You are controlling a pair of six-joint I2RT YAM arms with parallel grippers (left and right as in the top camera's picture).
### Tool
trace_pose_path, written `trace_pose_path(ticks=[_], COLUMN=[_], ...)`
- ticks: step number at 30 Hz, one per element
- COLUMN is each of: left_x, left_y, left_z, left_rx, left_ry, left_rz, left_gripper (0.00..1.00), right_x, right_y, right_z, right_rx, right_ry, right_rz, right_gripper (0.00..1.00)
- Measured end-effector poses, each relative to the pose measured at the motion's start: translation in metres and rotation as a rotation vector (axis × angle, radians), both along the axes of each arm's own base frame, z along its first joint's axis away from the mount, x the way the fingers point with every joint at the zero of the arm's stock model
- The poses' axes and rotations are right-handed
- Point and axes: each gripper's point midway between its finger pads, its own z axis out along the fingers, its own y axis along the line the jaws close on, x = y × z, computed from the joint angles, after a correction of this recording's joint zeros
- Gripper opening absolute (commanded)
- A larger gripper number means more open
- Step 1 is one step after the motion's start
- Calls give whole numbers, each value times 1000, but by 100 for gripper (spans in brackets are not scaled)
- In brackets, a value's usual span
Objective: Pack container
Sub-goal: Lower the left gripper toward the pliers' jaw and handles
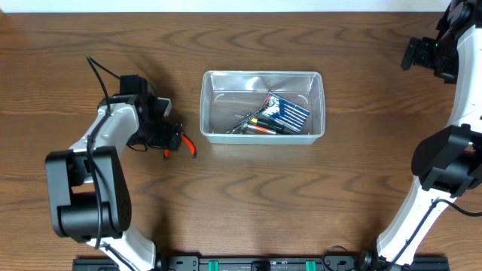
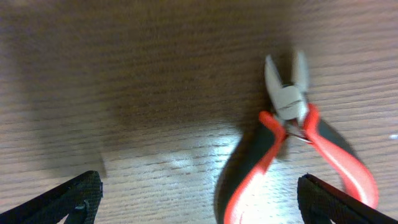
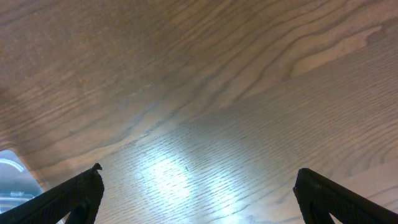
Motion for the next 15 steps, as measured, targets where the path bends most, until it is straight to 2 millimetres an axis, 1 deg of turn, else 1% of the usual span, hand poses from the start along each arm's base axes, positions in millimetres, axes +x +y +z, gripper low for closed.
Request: trace_pose_path(ticks=[1, 15], left_x=[-1, 4], left_y=[2, 2], left_z=[-3, -3], left_rx=[9, 19], left_ry=[11, -11], left_rz=[-3, -11], left_gripper=[98, 100], right_x=[0, 0], right_y=[0, 0], right_z=[0, 0], right_rx=[0, 0], right_ry=[0, 0], right_rz=[0, 0], right_gripper=[99, 99])
